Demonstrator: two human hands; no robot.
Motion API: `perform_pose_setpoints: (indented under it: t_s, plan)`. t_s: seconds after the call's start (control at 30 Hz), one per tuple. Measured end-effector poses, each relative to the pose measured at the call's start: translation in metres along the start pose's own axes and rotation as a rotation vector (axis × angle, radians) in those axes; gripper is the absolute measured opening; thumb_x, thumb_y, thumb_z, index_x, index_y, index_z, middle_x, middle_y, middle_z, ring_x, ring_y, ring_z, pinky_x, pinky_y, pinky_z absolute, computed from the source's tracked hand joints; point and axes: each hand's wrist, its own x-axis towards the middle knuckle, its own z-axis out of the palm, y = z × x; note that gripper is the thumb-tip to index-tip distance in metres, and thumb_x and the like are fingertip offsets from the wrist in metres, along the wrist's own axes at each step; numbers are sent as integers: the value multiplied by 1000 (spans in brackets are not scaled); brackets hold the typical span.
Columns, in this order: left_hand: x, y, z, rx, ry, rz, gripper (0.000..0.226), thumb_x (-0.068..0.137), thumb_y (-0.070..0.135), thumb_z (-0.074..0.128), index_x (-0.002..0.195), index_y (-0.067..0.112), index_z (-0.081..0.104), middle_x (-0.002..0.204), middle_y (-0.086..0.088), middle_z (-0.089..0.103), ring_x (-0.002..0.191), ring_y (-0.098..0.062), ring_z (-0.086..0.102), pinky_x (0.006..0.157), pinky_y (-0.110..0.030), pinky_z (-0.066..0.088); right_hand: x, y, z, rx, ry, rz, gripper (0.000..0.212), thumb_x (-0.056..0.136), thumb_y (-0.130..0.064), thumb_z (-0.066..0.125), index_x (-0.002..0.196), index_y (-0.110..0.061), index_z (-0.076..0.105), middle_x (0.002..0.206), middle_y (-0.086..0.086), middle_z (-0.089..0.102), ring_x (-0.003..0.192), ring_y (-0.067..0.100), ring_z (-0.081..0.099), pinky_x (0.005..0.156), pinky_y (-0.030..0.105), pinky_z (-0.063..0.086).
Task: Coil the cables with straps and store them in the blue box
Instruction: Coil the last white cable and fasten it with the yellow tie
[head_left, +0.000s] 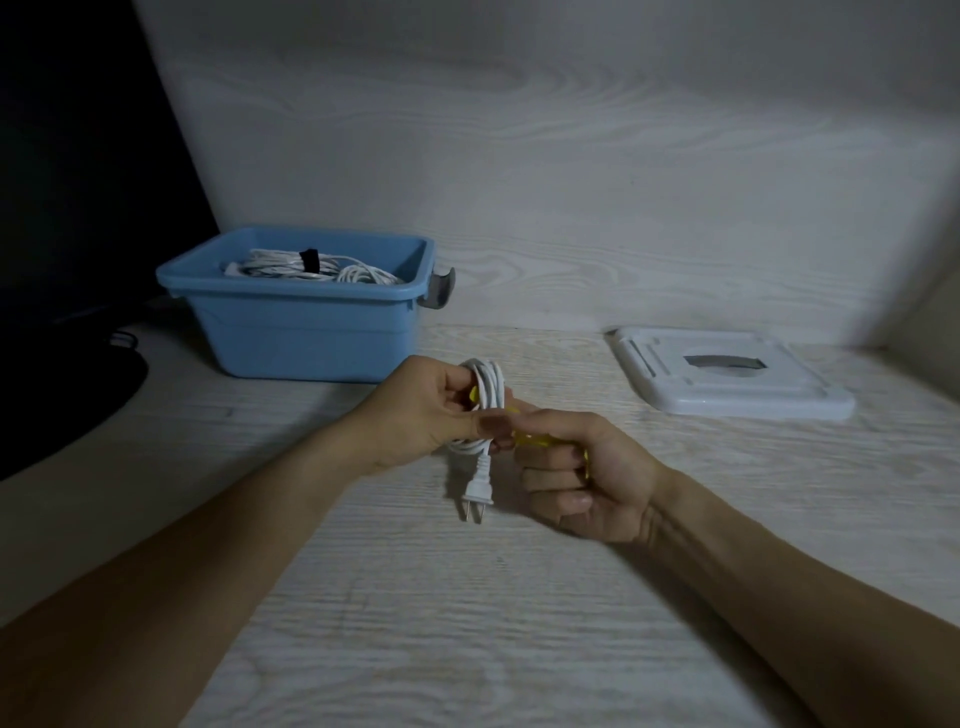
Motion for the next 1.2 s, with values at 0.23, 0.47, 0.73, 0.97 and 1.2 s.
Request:
perform_pose_setpoints:
  t_s: [0.23,0.47,0.73,0.97,1.2]
  plan:
    - [-2,-4,16,594,-5,238,8,86,6,64,79,10,64,81,0,64,79,-15,63,71,-35,54,11,6,15,-263,406,-151,12,88,-17,68,84,-7,63,59,3,45,42,7,33,33,16,22]
    - [1,-12,11,592,106,149,23,98,17,53,76,15,58,70,-2,66,65,-11,66,69,-36,56,0,-19,-3,-700,720,-210,12,93,-11,62,103,-8,67,58,-1,50,47,11,43,43,23,36]
    - [1,-10,15,380,183,4,33,105,27,39,89,0,48,62,-2,49,54,-10,45,55,-27,40,0,-25,-13,-397,608,-328,11,95,-14,63,94,-4,59,76,9,55,65,18,56,60,30,51]
    - [1,-5,22,283,259,4,48,105,31,36,61,15,47,47,5,49,48,-16,49,57,-30,41,1,-11,2,-586,432,-515,22,78,16,69,88,-3,70,75,7,71,70,21,69,71,29,60]
    - [-1,6,29,333,387,-49,54,105,36,36,60,11,54,45,-1,53,40,-11,49,49,-22,39,3,1,16,-692,441,-540,25,99,-9,54,87,7,69,71,12,71,67,19,69,74,34,60]
